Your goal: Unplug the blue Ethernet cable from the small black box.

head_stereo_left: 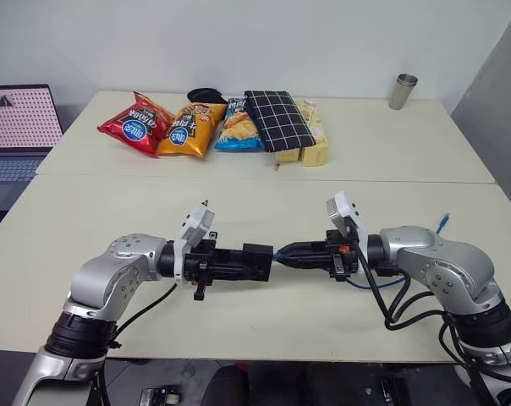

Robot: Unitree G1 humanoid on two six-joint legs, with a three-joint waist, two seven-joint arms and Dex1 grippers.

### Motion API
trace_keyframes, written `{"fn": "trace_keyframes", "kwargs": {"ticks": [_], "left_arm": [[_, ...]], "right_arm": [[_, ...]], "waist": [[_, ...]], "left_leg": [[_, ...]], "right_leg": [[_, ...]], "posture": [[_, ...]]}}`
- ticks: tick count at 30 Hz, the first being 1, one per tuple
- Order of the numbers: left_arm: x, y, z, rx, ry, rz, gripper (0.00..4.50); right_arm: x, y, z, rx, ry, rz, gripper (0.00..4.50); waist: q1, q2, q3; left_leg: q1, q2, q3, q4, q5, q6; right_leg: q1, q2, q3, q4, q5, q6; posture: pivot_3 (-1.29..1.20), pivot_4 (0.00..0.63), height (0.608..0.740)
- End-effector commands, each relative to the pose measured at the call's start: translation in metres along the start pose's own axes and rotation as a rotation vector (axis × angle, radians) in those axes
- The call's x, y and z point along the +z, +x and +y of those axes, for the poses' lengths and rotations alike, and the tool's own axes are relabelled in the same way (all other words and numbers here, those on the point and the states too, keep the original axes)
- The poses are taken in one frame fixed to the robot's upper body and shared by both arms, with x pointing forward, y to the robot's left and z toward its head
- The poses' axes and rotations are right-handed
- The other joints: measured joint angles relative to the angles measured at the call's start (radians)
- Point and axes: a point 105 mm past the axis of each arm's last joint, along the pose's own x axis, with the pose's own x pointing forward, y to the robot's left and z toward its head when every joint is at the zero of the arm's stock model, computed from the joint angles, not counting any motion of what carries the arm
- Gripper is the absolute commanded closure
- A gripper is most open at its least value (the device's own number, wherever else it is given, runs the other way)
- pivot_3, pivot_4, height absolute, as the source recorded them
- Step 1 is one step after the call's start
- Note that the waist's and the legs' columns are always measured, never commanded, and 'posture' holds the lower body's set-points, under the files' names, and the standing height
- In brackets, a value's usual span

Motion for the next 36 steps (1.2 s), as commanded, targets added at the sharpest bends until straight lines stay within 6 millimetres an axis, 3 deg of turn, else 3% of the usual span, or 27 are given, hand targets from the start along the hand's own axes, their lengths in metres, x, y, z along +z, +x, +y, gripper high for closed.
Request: {"fn": "trace_keyframes", "kwargs": {"ticks": [1,3,22,31,36], "left_arm": [[0.005,0.001,-0.002,-0.007,0.038,-0.011,3.71],[0.005,0.002,-0.002,-0.008,0.038,-0.014,3.71],[0.007,0.005,-0.003,-0.012,0.036,-0.026,3.71],[0.008,0.007,-0.005,-0.028,0.036,-0.029,3.71],[0.008,0.008,-0.008,-0.052,0.032,-0.032,3.71]], "right_arm": [[0.007,-0.006,0.008,0.034,0.013,-0.028,2.94],[0.006,-0.007,0.012,0.054,0.054,-0.036,2.64],[0.006,0.002,0.002,-0.029,0.052,-0.08,2.64],[0.005,0.003,0.002,-0.019,0.034,-0.062,4.42],[0.007,0.003,0.0,-0.012,0.029,-0.053,4.42]], "waist": [[0.0,0.0,0.0],[0.0,0.0,0.0],[0.0,0.0,0.0],[0.0,0.0,0.0],[0.0,0.0,0.0]], "left_leg": [[0.0,0.0,0.0,0.0,0.0,0.0],[0.0,0.0,0.0,0.0,0.0,0.0],[0.0,0.0,0.0,0.0,0.0,0.0],[0.0,0.0,0.0,0.0,0.0,0.0],[0.0,0.0,0.0,0.0,0.0,0.0]], "right_leg": [[0.0,0.0,0.0,0.0,0.0,0.0],[0.0,0.0,0.0,0.0,0.0,0.0],[0.0,0.0,0.0,0.0,0.0,0.0],[0.0,0.0,0.0,0.0,0.0,0.0],[0.0,0.0,0.0,0.0,0.0,0.0]], "posture": [[0.0,0.15,0.74],[0.0,0.15,0.74],[0.0,0.15,0.74],[0.0,0.15,0.74],[0.0,0.15,0.74]]}}
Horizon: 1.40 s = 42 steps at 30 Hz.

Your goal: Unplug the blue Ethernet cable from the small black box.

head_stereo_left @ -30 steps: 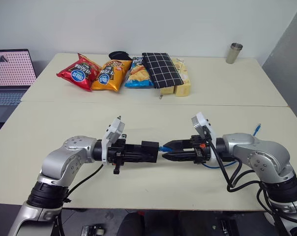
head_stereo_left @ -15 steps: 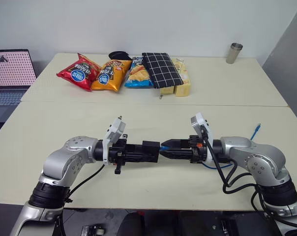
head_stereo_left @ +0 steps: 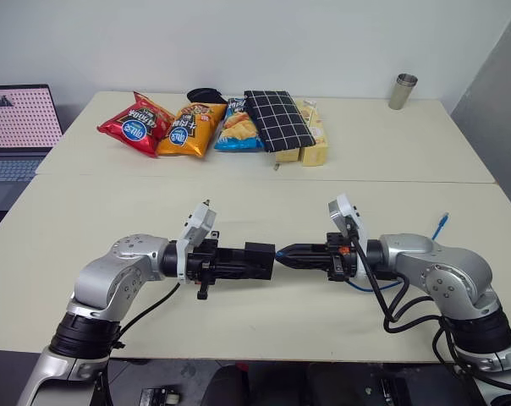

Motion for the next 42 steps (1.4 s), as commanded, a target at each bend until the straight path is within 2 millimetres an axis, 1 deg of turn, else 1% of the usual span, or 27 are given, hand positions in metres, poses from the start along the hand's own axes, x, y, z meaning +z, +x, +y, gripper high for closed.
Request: {"fn": "trace_keyframes", "kwargs": {"ticks": [1,5,7,9,14,17,18,20,22,23,24,25,27,28,29,31,32,34,35,36,37,38,40,42], "left_arm": [[0.008,0.005,-0.01,-0.057,0.032,-0.017,3.71],[0.005,0.002,-0.01,-0.05,0.037,0.0,3.71],[0.005,-0.004,-0.006,-0.014,0.033,-0.003,3.71],[0.005,-0.011,-0.001,0.031,0.031,-0.007,3.71],[0.008,-0.023,0.002,0.093,0.03,-0.015,3.71],[0.01,-0.03,0.006,0.144,0.032,-0.02,3.71],[0.011,-0.031,0.01,0.181,0.034,-0.028,3.71],[0.012,-0.032,0.017,0.23,0.037,-0.041,3.71],[0.012,-0.031,0.023,0.268,0.04,-0.051,3.71],[0.011,-0.03,0.025,0.285,0.043,-0.052,3.71],[0.011,-0.029,0.032,0.329,0.055,-0.059,3.71],[0.01,-0.028,0.037,0.358,0.062,-0.064,3.71],[0.01,-0.029,0.047,0.426,0.088,-0.069,3.71],[0.01,-0.029,0.05,0.445,0.094,-0.072,3.71],[0.009,-0.03,0.056,0.489,0.108,-0.072,3.71],[0.01,-0.033,0.068,0.578,0.142,-0.076,3.71],[0.011,-0.036,0.076,0.64,0.177,-0.078,3.71],[0.014,-0.046,0.096,0.8,0.241,-0.095,3.71],[0.015,-0.051,0.104,0.868,0.289,-0.091,3.71],[0.016,-0.053,0.109,0.905,0.322,-0.087,3.71],[0.016,-0.056,0.115,0.95,0.348,-0.095,3.71],[0.015,-0.058,0.119,0.989,0.375,-0.101,3.71],[0.015,-0.063,0.129,1.083,0.431,-0.123,3.71],[0.013,-0.065,0.136,1.136,0.447,-0.149,3.71]], "right_arm": [[0.01,0.002,0.002,0.02,-0.051,-0.007,4.42],[0.009,-0.002,0.0,0.033,-0.027,0.017,4.42],[0.006,-0.009,-0.005,0.011,-0.01,0.031,4.42],[0.001,-0.019,-0.014,-0.041,0.001,0.043,4.42],[-0.007,-0.037,-0.034,-0.172,-0.005,0.059,4.42],[-0.008,-0.046,-0.056,-0.324,-0.05,0.04,4.42],[-0.008,-0.05,-0.075,-0.453,-0.117,0.051,4.42],[-0.006,-0.058,-0.103,-0.655,-0.235,0.071,4.42],[-0.006,-0.066,-0.121,-0.797,-0.318,0.09,4.42],[-0.006,-0.071,-0.129,-0.855,-0.344,0.098,4.07],[-0.007,-0.072,-0.133,-0.885,-0.376,0.111,3.69],[-0.007,-0.073,-0.136,-0.902,-0.397,0.112,3.46],[-0.004,-0.072,-0.135,-0.898,-0.421,0.103,2.93],[-0.002,-0.072,-0.134,-0.891,-0.432,0.096,2.79],[0.001,-0.071,-0.132,-0.88,-0.439,0.087,2.42],[0.007,-0.07,-0.125,-0.843,-0.458,0.07,1.91],[0.011,-0.067,-0.12,-0.807,-0.467,0.055,1.73],[0.016,-0.055,-0.098,-0.657,-0.455,0.031,1.23],[0.019,-0.046,-0.082,-0.553,-0.428,0.007,1.02],[0.02,-0.041,-0.071,-0.482,-0.409,-0.007,0.84],[0.025,-0.036,-0.057,-0.412,-0.406,-0.018,0.84],[0.028,-0.032,-0.048,-0.371,-0.404,-0.023,0.84],[0.033,-0.026,-0.047,-0.389,-0.42,-0.006,0.84],[0.037,-0.023,-0.049,-0.416,-0.431,-0.003,0.84]], "waist": [[0.0,0.0,0.0],[0.0,0.0,0.0],[0.0,0.0,0.0],[0.0,0.0,0.0],[0.0,0.0,0.0],[0.0,0.0,0.0],[0.0,0.0,0.0],[0.0,0.0,0.0],[0.001,0.0,0.0],[0.001,0.0,0.0],[0.001,0.0,0.0],[0.001,0.0,0.0],[0.0,0.0,0.0],[0.0,0.0,0.0],[0.0,0.0,0.0],[0.0,0.0,0.0],[0.001,0.0,0.0],[0.002,0.0,0.0],[0.003,0.0,0.0],[0.003,0.0,0.0],[0.003,0.0,0.0],[0.003,0.0,0.0],[0.004,0.0,0.0],[0.004,-0.001,0.0]], "left_leg": [[0.0,0.0,0.0,0.0,0.0,0.0],[0.0,0.0,0.0,0.0,0.0,0.0],[0.0,0.0,0.0,0.0,0.0,0.0],[0.0,0.0,0.0,0.0,0.0,0.0],[0.0,0.0,0.0,0.0,0.0,0.0],[0.0,0.0,0.0,0.0,0.0,0.0],[0.0,0.0,0.0,0.0,0.0,0.0],[0.0,0.0,0.0,0.0,0.0,0.0],[0.0,0.0,0.001,0.0,0.0,0.0],[0.0,0.0,0.001,0.0,0.0,0.0],[-0.001,0.0,0.001,0.0,0.0,0.0],[-0.001,0.0,0.002,0.0,0.0,-0.001],[-0.001,0.0,0.002,0.0,0.0,-0.001],[-0.001,0.0,0.002,0.0,0.0,-0.001],[-0.001,0.0,0.003,0.0,0.0,-0.001],[-0.001,0.0,0.003,0.0,0.0,-0.001],[-0.001,0.0,0.003,0.0,0.0,-0.001],[-0.001,0.0,0.003,0.0,0.0,-0.001],[-0.001,0.0,0.003,0.0,0.0,-0.001],[-0.001,0.0,0.003,0.0,0.0,-0.001],[-0.001,0.0,0.003,0.0,0.0,-0.001],[-0.001,0.0,0.002,0.0,0.0,-0.001],[-0.001,0.0,0.002,0.0,0.0,-0.001],[-0.001,0.0,0.002,0.0,0.0,0.0]], "right_leg": [[0.0,0.0,0.0,0.0,0.0,0.0],[0.0,0.0,0.0,0.0,0.0,0.0],[0.0,0.0,0.0,0.0,0.0,0.0],[0.0,0.0,0.0,0.0,0.0,0.0],[0.0,0.0,0.0,-0.001,0.0,0.0],[0.0,0.0,0.0,-0.001,0.0,0.0],[0.0,0.0,0.0,-0.001,0.0,0.0],[0.0,0.0,0.0,0.0,0.0,0.0],[-0.001,0.0,0.001,0.0,0.0,0.0],[-0.001,0.0,0.001,0.001,0.0,0.0],[-0.001,0.0,0.001,0.0,0.0,0.0],[-0.002,0.0,0.001,0.0,0.0,0.0],[-0.002,0.0,0.001,0.0,0.0,0.0],[-0.002,0.0,0.001,0.001,0.0,0.0],[-0.002,0.0,0.001,0.0,0.0,0.0],[-0.002,0.0,0.001,0.001,0.0,0.0],[-0.002,0.0,0.001,0.001,0.0,0.0],[-0.002,0.0,0.002,0.0,0.0,0.0],[-0.002,0.0,0.001,0.0,0.0,0.0],[-0.002,0.0,0.001,0.0,0.0,0.0],[-0.002,0.0,0.001,0.0,0.0,0.0],[-0.002,0.0,0.001,0.0,0.0,0.0],[-0.002,0.0,0.001,0.0,0.0,0.0],[-0.002,0.0,0.001,0.001,0.0,0.0]], "posture": [[0.0,0.15,0.74],[0.0,0.15,0.74],[0.0,0.15,0.74],[0.0,0.15,0.74],[0.0,0.15,0.74],[0.0,0.15,0.74],[0.0,0.15,0.74],[0.0,0.15,0.74],[0.0,0.15,0.74],[0.0,0.15,0.74],[0.0,0.15,0.74],[0.0,0.15,0.74],[0.0,0.15,0.74],[0.0,0.15,0.74],[0.0,0.15,0.74],[0.0,0.15,0.74],[0.0,0.15,0.74],[0.0,0.15,0.74],[0.0,0.15,0.74],[0.0,0.15,0.74],[0.0,0.15,0.74],[0.0,0.15,0.74],[0.0,0.15,0.74],[0.0,0.15,0.74]]}}
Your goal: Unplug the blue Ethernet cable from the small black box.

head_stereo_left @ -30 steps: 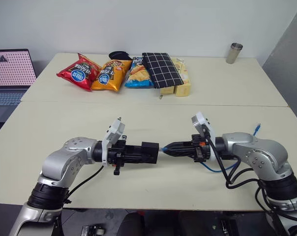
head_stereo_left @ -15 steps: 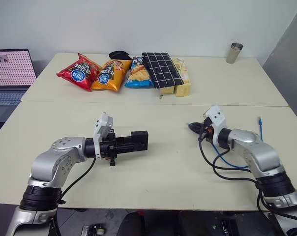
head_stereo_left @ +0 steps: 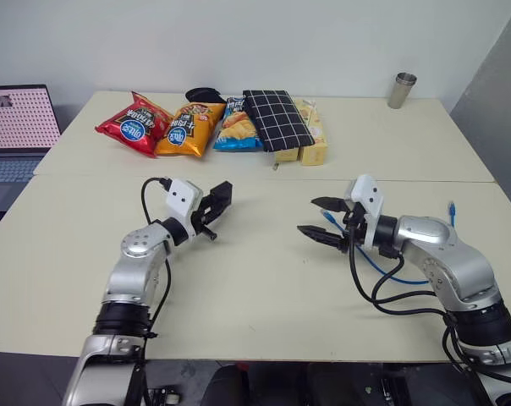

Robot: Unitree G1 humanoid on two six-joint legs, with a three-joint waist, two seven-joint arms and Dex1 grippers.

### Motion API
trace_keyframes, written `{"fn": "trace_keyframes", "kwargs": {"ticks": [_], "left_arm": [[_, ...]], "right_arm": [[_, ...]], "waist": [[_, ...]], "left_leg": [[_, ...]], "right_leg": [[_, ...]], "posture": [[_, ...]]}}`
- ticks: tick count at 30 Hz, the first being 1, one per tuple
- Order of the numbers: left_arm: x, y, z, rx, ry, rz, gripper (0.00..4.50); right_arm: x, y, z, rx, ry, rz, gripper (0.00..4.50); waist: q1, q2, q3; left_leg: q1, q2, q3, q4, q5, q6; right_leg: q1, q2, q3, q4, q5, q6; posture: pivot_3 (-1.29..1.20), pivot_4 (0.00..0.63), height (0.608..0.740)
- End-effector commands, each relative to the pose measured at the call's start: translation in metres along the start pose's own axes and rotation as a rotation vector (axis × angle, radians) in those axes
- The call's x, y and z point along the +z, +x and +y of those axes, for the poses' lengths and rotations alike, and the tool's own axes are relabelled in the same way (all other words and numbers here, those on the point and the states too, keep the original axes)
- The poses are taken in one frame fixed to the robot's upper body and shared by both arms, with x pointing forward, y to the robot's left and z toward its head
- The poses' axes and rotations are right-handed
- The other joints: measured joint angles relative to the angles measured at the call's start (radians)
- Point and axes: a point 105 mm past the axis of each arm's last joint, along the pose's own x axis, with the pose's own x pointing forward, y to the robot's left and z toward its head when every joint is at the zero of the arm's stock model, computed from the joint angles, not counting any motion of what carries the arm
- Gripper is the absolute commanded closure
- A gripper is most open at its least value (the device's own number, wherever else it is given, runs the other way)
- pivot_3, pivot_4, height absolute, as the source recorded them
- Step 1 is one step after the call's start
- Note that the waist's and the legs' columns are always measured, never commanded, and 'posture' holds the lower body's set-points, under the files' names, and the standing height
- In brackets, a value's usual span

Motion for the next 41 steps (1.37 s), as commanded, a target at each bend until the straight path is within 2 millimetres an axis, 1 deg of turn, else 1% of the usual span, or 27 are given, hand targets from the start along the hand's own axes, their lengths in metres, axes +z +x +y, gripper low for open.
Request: {"fn": "trace_keyframes", "kwargs": {"ticks": [1,6,7,8,9,13,17,20,23,27,28,31,36,38,41], "left_arm": [[0.004,0.006,0.014,0.124,0.064,-0.07,3.71],[-0.023,0.009,0.017,0.188,0.008,-0.007,3.71],[-0.029,0.009,0.016,0.189,-0.036,0.008,3.36],[-0.032,0.009,0.012,0.163,-0.064,0.018,3.36],[-0.033,0.008,0.009,0.137,-0.052,0.02,2.97],[-0.033,0.002,0.006,0.118,-0.069,0.016,2.15],[-0.037,-0.009,0.009,0.139,-0.056,0.045,1.34],[-0.037,-0.025,0.012,0.153,-0.018,0.085,0.75],[-0.028,-0.044,0.015,0.146,0.024,0.127,0.75],[-0.011,-0.063,0.021,0.105,0.083,0.177,0.75],[-0.006,-0.066,0.022,0.095,0.103,0.181,0.75],[0.017,-0.079,0.034,0.074,0.141,0.188,0.75],[0.039,-0.092,0.04,0.028,0.2,0.219,0.75],[0.044,-0.095,0.041,0.021,0.201,0.228,0.75],[0.049,-0.097,0.035,-0.005,0.182,0.222,0.75]], "right_arm": [[0.019,0.004,-0.002,-0.034,-0.046,-0.024,0.84],[0.025,0.01,-0.002,-0.051,-0.057,-0.034,0.84],[0.025,0.011,-0.001,-0.051,-0.057,-0.034,0.78],[0.025,0.012,-0.001,-0.052,-0.057,-0.034,0.78],[0.025,0.012,0.0,-0.054,-0.057,-0.033,0.75],[0.025,0.013,0.001,-0.062,-0.051,-0.031,0.75],[0.023,0.014,0.003,-0.066,-0.042,-0.028,0.75],[0.017,0.01,0.005,-0.081,-0.023,-0.012,0.75],[0.008,-0.001,0.003,-0.119,-0.001,0.007,0.75],[-0.001,-0.022,-0.002,-0.158,0.009,0.036,0.75],[-0.002,-0.027,-0.003,-0.164,0.009,0.045,0.75],[-0.008,-0.05,-0.01,-0.19,0.011,0.098,0.75],[-0.021,-0.083,-0.018,-0.224,0.033,0.183,0.75],[-0.024,-0.091,-0.02,-0.239,0.037,0.202,0.75],[-0.027,-0.096,-0.02,-0.244,0.041,0.216,0.75]], "waist": [[0.0,0.0,0.0],[-0.001,0.0,0.0],[-0.001,0.0,0.0],[-0.001,0.0,0.0],[-0.001,0.0,0.0],[-0.002,0.0,0.0],[-0.003,0.0,0.0],[-0.004,0.0,0.0],[-0.006,0.0,0.0],[-0.003,0.0,0.0],[-0.001,0.0,0.0],[0.002,0.0,0.0],[0.0,0.0,0.0],[0.0,0.0,0.0],[0.0,0.0,0.0]], "left_leg": [[0.0,0.0,0.0,0.0,0.0,0.0],[0.0,0.0,0.0,0.0,0.0,0.0],[0.0,0.0,0.0,0.0,0.0,0.0],[0.0,0.0,0.0,0.0,0.0,0.0],[0.0,0.0,0.0,0.0,0.0,0.0],[0.0,0.0,0.0,0.0,0.0,0.0],[0.0,0.0,0.0,0.0,0.0,0.0],[0.0,0.0,0.0,0.0,0.0,0.0],[0.0,0.001,-0.001,-0.001,0.0,0.0],[0.0,0.0,-0.001,-0.001,0.0,0.0],[0.0,0.0,-0.001,-0.001,0.0,0.0],[0.0,-0.001,-0.001,-0.001,0.0,0.0],[0.0,0.0,-0.001,-0.002,0.0,0.0],[0.001,0.0,-0.001,-0.002,0.0,0.0],[0.001,0.0,0.0,-0.002,0.0,0.0]], "right_leg": [[0.0,0.0,0.0,0.0,0.0,0.0],[0.0,0.0,0.0,0.001,0.0,0.0],[-0.001,-0.001,0.0,0.001,0.0,0.0],[-0.001,-0.001,0.0,0.001,0.0,0.0],[-0.001,-0.001,-0.001,0.001,0.0,0.0],[-0.001,-0.001,0.0,0.001,0.0,0.0],[-0.001,-0.001,-0.001,0.001,0.0,0.0],[-0.001,-0.001,-0.001,0.002,0.0,0.0],[-0.001,0.0,-0.001,0.002,0.0,0.0],[0.0,-0.001,-0.001,0.002,0.0,0.0],[0.0,-0.001,-0.001,0.001,0.0,0.0],[0.001,-0.001,-0.001,0.0,0.0,0.0],[0.001,-0.001,0.0,0.0,0.0,0.0],[0.001,-0.001,0.0,0.0,0.0,0.0],[0.001,-0.001,0.0,0.0,0.0,0.0]], "posture": [[0.0,0.15,0.74],[0.0,0.15,0.74],[0.0,0.15,0.74],[0.0,0.15,0.74],[0.0,0.15,0.74],[0.0,0.15,0.74],[0.0,0.15,0.74],[0.0,0.15,0.74],[0.0,0.15,0.74],[0.0,0.15,0.74],[0.0,0.15,0.74],[0.0,0.15,0.74],[0.0,0.15,0.74],[0.0,0.15,0.74],[0.0,0.15,0.74]]}}
